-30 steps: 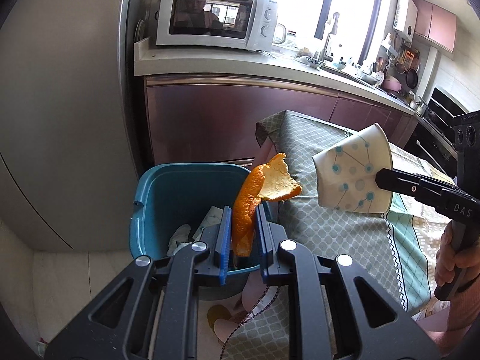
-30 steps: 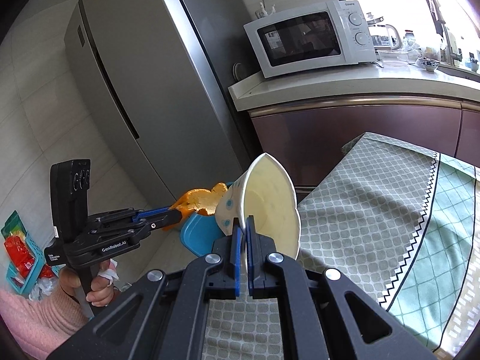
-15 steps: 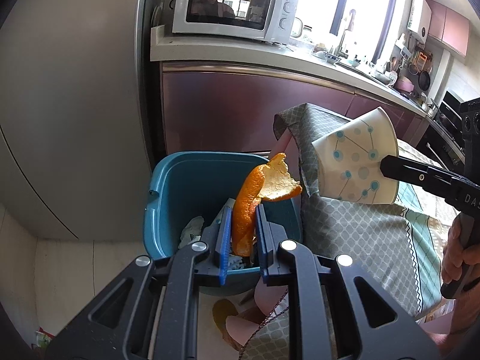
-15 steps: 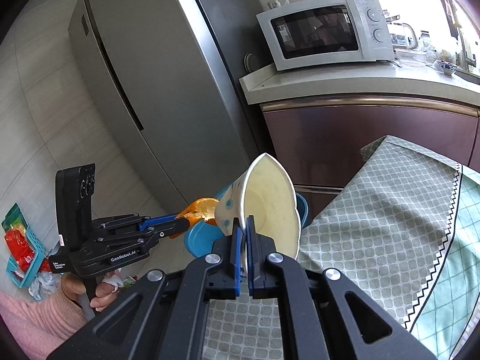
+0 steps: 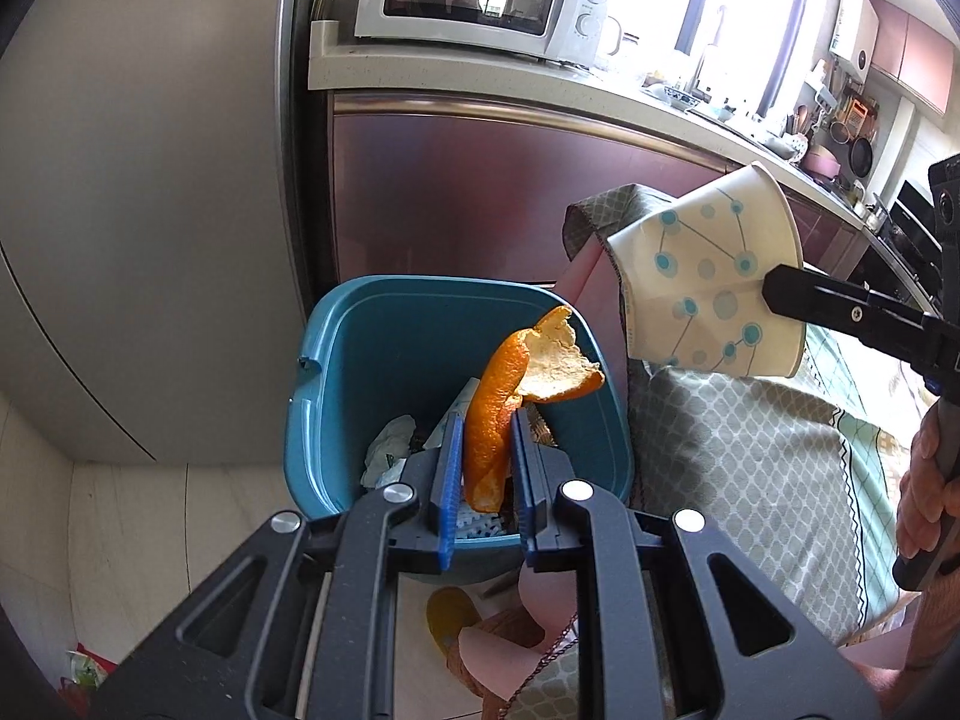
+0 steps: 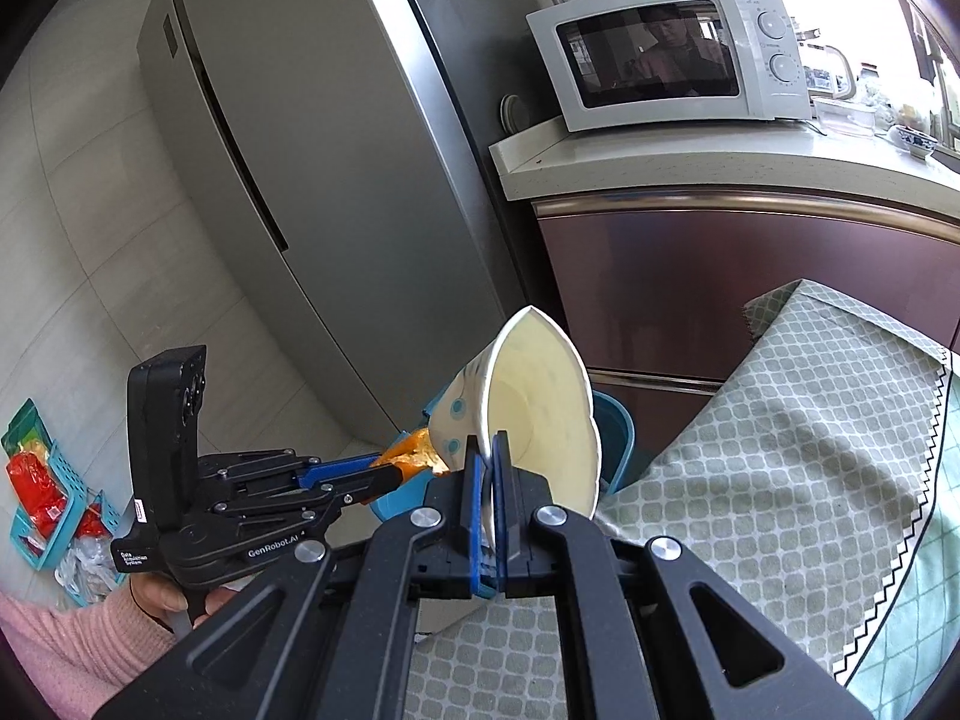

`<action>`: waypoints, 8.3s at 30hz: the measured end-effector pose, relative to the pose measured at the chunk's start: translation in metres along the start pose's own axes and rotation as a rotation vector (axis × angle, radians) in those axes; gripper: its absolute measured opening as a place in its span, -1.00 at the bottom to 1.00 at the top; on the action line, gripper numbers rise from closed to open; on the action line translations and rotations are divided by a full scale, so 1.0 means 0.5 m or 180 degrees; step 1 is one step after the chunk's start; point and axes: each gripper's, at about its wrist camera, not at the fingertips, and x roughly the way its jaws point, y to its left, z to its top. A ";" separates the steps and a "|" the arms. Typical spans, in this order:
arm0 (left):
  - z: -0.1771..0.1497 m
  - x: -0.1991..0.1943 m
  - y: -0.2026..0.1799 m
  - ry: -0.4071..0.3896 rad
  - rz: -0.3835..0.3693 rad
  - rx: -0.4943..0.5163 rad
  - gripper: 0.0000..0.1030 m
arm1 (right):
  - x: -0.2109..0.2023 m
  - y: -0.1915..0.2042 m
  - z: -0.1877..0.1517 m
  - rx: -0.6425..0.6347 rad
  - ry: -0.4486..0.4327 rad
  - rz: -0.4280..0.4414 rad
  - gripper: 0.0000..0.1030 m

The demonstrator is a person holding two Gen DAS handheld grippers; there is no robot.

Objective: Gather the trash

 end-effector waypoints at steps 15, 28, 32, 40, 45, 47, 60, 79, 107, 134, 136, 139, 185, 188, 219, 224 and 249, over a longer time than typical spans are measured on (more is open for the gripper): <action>0.001 0.079 0.012 0.0199 0.0016 -0.0050 -0.68 | 0.095 0.023 0.031 -0.0100 0.0214 0.0004 -0.95; 0.000 0.141 0.015 0.0293 0.0005 -0.0084 -0.68 | 0.182 0.029 0.049 -0.0097 0.0415 0.0011 -0.95; 0.002 0.156 0.016 0.0311 -0.0018 -0.0107 -0.68 | 0.207 0.027 0.051 -0.0069 0.0494 0.0026 -0.95; -0.005 0.166 0.024 0.0348 0.0012 -0.0127 -0.63 | 0.255 0.027 0.049 -0.0038 0.0643 0.0030 -0.95; -0.006 0.159 0.026 0.0308 0.0021 -0.0140 -0.56 | 0.281 0.026 0.048 0.0018 0.0717 0.0052 -0.89; -0.004 0.156 0.027 0.0302 0.0023 -0.0147 -0.54 | 0.290 0.022 0.047 0.0062 0.0730 0.0035 -0.85; -0.003 0.116 0.030 0.0100 -0.0039 -0.0185 -0.27 | 0.250 0.015 0.017 0.0114 0.0690 0.0069 -0.75; -0.017 -0.032 -0.042 -0.0496 -0.0017 0.0068 0.75 | 0.044 0.014 -0.063 0.0173 0.0023 -0.0158 0.00; -0.110 -0.229 -0.317 -0.1542 -0.0113 0.0522 0.89 | -0.354 0.026 -0.273 0.0180 -0.1370 -0.2022 0.87; -0.149 -0.263 -0.374 -0.1724 -0.0068 0.0570 0.89 | -0.465 0.039 -0.352 0.0221 -0.1701 -0.2534 0.87; -0.152 -0.266 -0.377 -0.1743 -0.0054 0.0582 0.89 | -0.467 0.041 -0.353 0.0223 -0.1713 -0.2546 0.87; -0.156 -0.268 -0.381 -0.1780 -0.0022 0.0612 0.89 | -0.471 0.042 -0.355 0.0231 -0.1729 -0.2566 0.87; -0.171 -0.274 -0.388 -0.1868 0.0012 0.0650 0.89 | -0.486 0.048 -0.359 0.0227 -0.1771 -0.2657 0.87; -0.172 -0.275 -0.387 -0.1872 0.0016 0.0648 0.89 | -0.486 0.048 -0.359 0.0226 -0.1777 -0.2656 0.87; -0.172 -0.276 -0.387 -0.1870 0.0014 0.0646 0.89 | -0.480 0.051 -0.361 0.0279 -0.1783 -0.2694 0.87; -0.171 -0.276 -0.388 -0.1871 0.0017 0.0647 0.89 | -0.479 0.052 -0.362 0.0287 -0.1780 -0.2704 0.87; -0.170 -0.276 -0.387 -0.1869 0.0011 0.0649 0.89 | -0.478 0.060 -0.361 0.0316 -0.1797 -0.2729 0.87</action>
